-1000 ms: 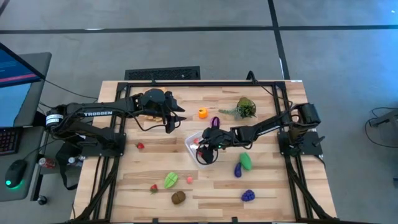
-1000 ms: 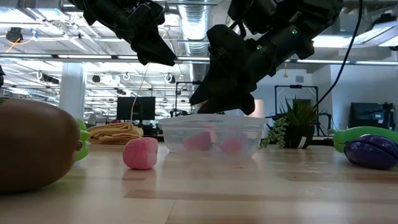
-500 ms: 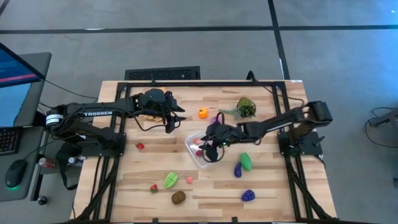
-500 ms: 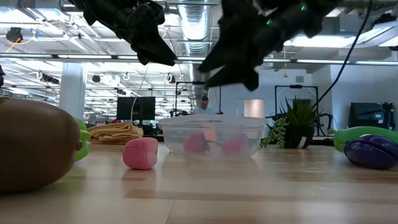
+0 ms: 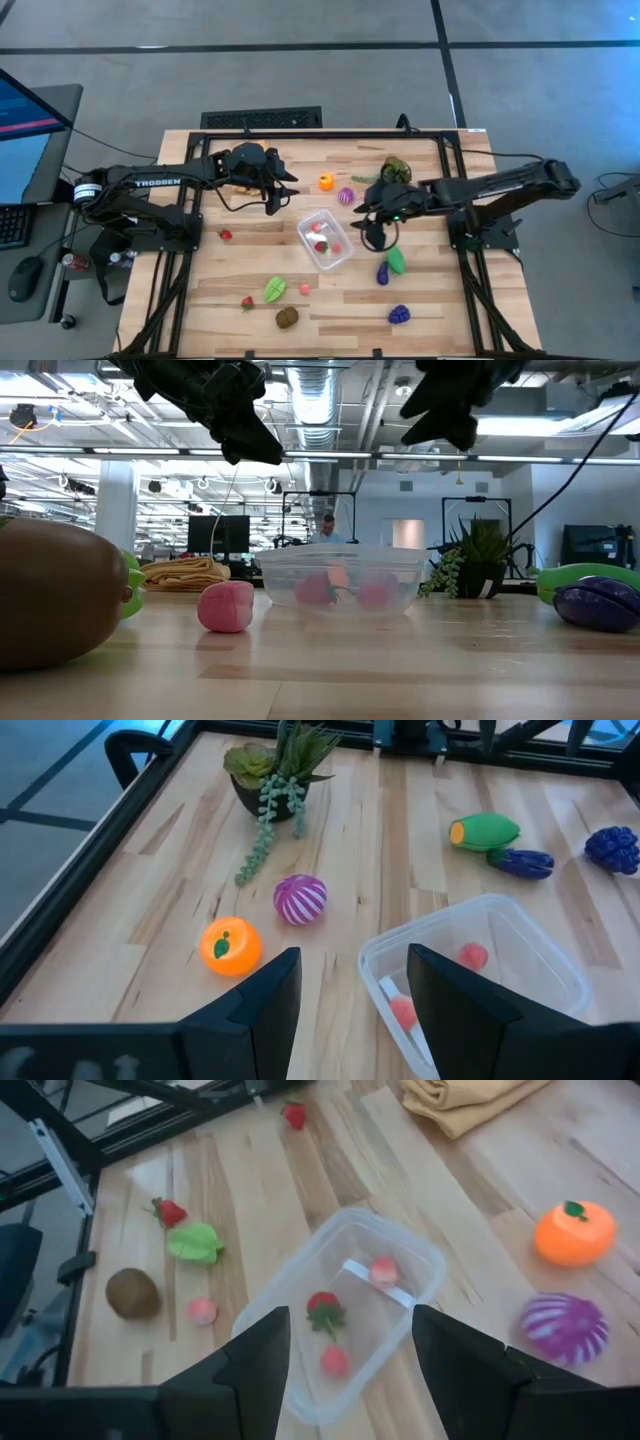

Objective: Pick and placing Produce into tupperware
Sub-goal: Put the orange into the transparent bin

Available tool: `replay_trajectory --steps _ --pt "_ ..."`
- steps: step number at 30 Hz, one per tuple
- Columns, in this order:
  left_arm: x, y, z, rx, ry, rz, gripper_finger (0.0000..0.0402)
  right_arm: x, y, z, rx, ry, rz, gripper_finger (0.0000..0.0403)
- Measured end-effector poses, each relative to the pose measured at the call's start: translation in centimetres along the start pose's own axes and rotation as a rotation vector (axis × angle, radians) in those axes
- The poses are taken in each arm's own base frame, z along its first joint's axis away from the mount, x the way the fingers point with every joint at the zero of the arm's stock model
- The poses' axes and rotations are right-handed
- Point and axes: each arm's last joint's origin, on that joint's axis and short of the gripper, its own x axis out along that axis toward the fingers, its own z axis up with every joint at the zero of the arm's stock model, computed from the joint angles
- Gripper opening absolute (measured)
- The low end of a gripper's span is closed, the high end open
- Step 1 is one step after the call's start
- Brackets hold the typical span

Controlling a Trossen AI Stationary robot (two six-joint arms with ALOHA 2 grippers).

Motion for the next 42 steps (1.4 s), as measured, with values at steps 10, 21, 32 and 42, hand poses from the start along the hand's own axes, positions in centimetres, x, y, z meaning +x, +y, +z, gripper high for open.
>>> replay_trajectory --steps 10,21,32,42 --pt "0.0 -0.1 0.0 -0.077 0.001 -0.039 0.0174 -4.6 -0.8 -0.9 0.019 0.049 -0.019 0.0235" --pt "0.0 -0.2 0.0 -0.151 0.004 -0.054 0.0174 -8.3 -1.8 -2.3 0.014 0.092 -0.042 0.0235" --pt "0.0 -0.3 -0.4 -0.166 0.048 -0.08 0.0174 -10.5 -2.6 -3.4 0.009 0.122 -0.071 0.0235" --pt "3.1 0.6 -1.2 0.152 0.072 0.023 0.0174 -11.1 -2.9 -3.8 0.003 0.133 -0.113 0.0234"
